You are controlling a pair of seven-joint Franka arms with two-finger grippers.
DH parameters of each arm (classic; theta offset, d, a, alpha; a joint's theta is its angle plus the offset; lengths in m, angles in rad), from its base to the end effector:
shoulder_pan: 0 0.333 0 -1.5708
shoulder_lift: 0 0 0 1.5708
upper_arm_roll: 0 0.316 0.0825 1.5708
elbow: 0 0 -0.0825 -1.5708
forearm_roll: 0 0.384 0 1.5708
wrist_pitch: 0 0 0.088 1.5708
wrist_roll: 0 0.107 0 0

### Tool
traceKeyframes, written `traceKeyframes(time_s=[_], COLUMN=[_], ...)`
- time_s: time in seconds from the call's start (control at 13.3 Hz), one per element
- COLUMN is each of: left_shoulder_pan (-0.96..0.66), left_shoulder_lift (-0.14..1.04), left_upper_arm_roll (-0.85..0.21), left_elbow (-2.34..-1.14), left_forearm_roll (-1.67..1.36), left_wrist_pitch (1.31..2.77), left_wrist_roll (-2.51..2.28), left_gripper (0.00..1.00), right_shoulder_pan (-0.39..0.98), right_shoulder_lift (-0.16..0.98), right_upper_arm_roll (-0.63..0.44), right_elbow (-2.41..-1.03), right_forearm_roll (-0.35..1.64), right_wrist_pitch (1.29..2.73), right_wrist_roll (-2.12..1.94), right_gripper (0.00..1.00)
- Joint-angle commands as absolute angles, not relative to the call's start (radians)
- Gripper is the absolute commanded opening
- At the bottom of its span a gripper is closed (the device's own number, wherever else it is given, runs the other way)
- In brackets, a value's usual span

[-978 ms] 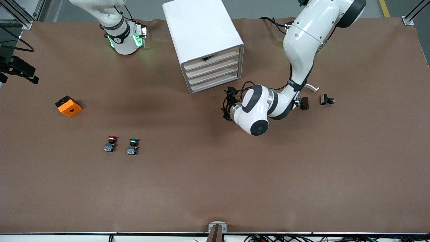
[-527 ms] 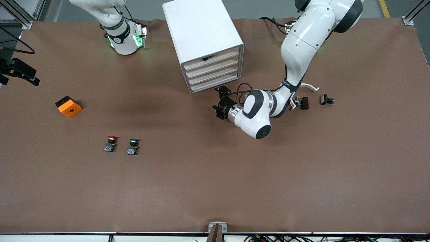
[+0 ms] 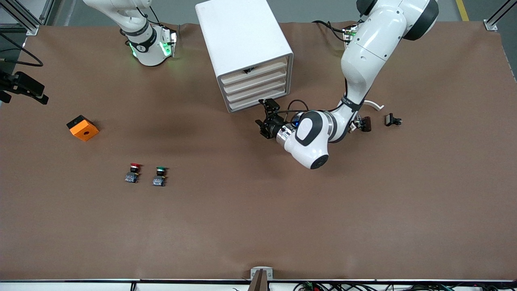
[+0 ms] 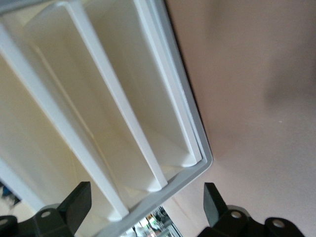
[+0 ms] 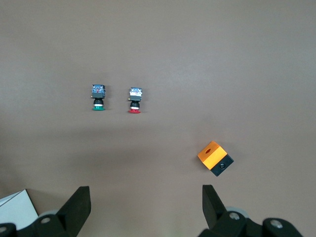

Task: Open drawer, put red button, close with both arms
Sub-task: 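Grasp the drawer handle with the left gripper, then pull the drawer open with the left gripper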

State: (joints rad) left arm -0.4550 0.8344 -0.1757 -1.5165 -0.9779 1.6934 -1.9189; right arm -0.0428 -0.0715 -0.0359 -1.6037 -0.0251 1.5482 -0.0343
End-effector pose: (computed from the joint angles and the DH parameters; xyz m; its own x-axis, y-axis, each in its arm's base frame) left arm 0.4966 -0.4396 0.1808 -0.4340 0.8075 -0.3995 0.5302 -0.1296 -0.8379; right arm 0.5280 -0.0451 0.6458 0.9989 -0.0449 0.0152 -0.0452 -0.9987 0.0230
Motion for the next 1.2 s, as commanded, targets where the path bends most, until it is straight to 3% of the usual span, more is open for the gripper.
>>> traceKeyframes(time_s=[0.0, 0.53, 0.83, 0.98, 1.13], left_shoulder_pan=[-0.463, -0.465, -0.512, -0.540, -0.569], left_shoulder_lift=[0.845, 0.870, 0.873, 0.877, 0.880], left_upper_arm_roll=[-0.179, -0.176, -0.181, -0.181, -0.181], left_elbow=[-1.502, -1.505, -1.514, -1.516, -1.516], left_forearm_roll=[-1.009, -1.028, -1.034, -1.037, -1.040], left_wrist_pitch=[1.652, 1.473, 1.471, 1.471, 1.471], left_wrist_roll=[-2.052, -2.181, -2.192, -2.192, -2.212], left_gripper=[1.00, 0.99, 0.86, 0.71, 0.71], right_shoulder_pan=[-0.060, -0.063, -0.066, -0.067, -0.071], right_shoulder_lift=[-0.058, -0.055, -0.054, -0.054, -0.054], right_upper_arm_roll=[-0.026, -0.026, -0.026, -0.026, -0.026], right_elbow=[-1.577, -1.577, -1.577, -1.578, -1.578], right_forearm_roll=[-0.026, -0.025, -0.026, -0.026, -0.025], right_wrist_pitch=[1.542, 1.555, 1.555, 1.555, 1.557], right_wrist_roll=[-0.038, -0.035, -0.038, -0.031, -0.023], right_gripper=[1.00, 1.00, 1.00, 1.00, 1.00])
